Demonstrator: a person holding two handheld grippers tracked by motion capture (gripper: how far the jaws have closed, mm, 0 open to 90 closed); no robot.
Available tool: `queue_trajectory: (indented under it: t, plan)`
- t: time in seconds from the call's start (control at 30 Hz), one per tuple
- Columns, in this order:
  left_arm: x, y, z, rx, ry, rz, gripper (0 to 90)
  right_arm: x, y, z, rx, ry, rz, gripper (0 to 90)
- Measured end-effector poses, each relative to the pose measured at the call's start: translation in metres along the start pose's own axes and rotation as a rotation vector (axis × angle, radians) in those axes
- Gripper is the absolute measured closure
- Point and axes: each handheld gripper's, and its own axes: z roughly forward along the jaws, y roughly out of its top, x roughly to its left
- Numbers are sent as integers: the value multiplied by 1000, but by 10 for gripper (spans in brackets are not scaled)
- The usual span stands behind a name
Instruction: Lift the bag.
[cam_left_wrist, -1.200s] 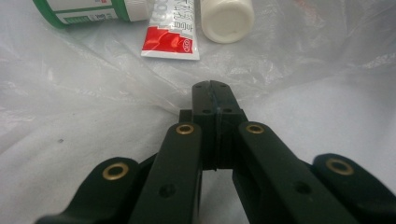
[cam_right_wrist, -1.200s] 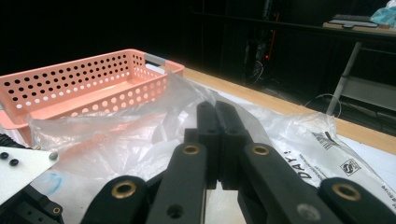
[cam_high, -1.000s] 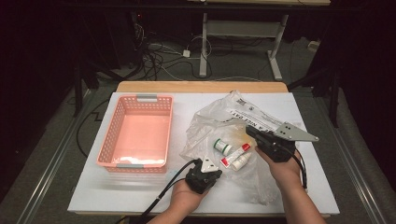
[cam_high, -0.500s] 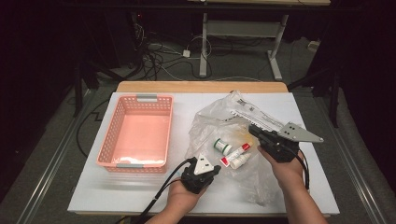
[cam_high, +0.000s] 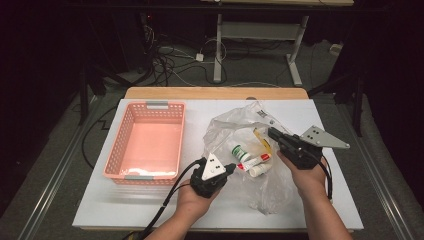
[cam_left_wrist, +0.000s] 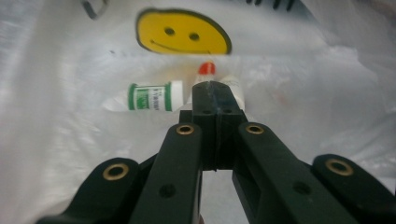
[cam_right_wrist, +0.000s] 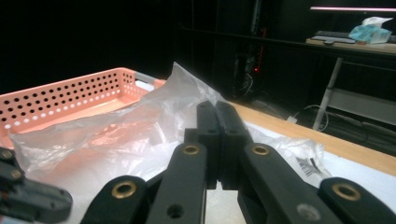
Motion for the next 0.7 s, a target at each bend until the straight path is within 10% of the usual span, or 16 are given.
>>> queue_trajectory:
  t: [0.7]
  plan:
    - [26,96,-20,-185,130,93,886,-21,64,3,-129,-78,18,900]
